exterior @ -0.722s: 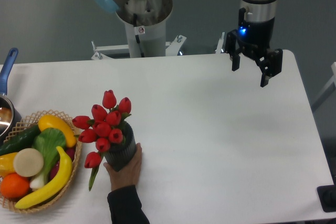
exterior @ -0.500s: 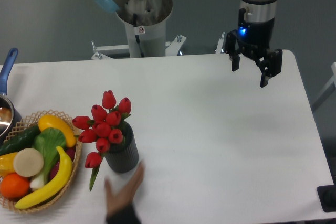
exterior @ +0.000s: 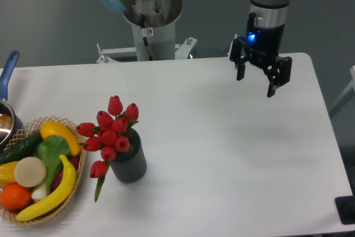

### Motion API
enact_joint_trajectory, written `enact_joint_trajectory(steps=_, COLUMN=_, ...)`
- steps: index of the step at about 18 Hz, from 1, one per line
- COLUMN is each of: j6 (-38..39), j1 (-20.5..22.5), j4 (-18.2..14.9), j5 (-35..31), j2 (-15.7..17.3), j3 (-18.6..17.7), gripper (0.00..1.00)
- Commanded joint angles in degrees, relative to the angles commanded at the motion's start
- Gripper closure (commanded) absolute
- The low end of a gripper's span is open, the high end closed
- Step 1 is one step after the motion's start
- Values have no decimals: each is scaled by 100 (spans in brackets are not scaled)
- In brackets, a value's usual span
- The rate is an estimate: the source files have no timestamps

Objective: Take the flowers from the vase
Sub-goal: 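Move the open gripper toward the red tulip stems above the vase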

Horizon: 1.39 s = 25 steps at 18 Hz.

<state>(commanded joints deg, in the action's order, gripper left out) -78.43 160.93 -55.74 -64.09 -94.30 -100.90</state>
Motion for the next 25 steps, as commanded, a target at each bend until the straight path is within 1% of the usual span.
enact_joint_trajectory(steps=2, j6=510, j1=-105, j4=421, j5=194, j2=-140, j3=9, gripper=0)
enact_joint_trajectory(steps=3, j6=756, j1=-193, j4=563, j5=369, j2=-211, j3=26, gripper=0)
enact_joint_trajectory(steps=5, j6=1170, j1=-272, j4=783, j5=695, j2=-386, j3=44, gripper=0)
enact_joint_trajectory(steps=6, j6=1311, j1=-290, j4=914, j5=722, j2=-439, j3=27, gripper=0)
enact_joint_trajectory(steps=8, j6=1339, j1=-491, j4=1082, j5=714, j2=-527, j3=-44, gripper=0)
enact_joint_trajectory(steps=12, j6=1295, j1=-861, j4=1170, j5=749, j2=-694, j3=-44, gripper=0)
enact_joint_trajectory(steps=13, j6=1252, j1=-975, j4=1240, j5=758, j2=-730, j3=-26, gripper=0)
enact_joint_trajectory(steps=15, j6=1234, j1=-1195, j4=1363, j5=758, j2=-739, j3=-79, gripper=0)
enact_joint_trajectory(steps=17, j6=1269, j1=-1239, j4=1355, j5=836, j2=-704, j3=-131, gripper=0)
enact_joint_trajectory(steps=18, j6=1269, j1=-1283, j4=1355, j5=959, j2=-678, j3=-184, gripper=0)
enact_joint_trajectory(steps=21, j6=1216, j1=-1327, j4=1373, j5=1275, j2=-555, j3=-535, gripper=0)
enact_joint_trajectory(steps=24, j6=1216, j1=-1353, j4=1373, j5=1574, j2=-519, j3=-668, gripper=0)
enact_joint_trajectory(steps=25, j6=1225, j1=-1484, j4=1373, j5=1723, j2=-528, j3=-720, gripper=0)
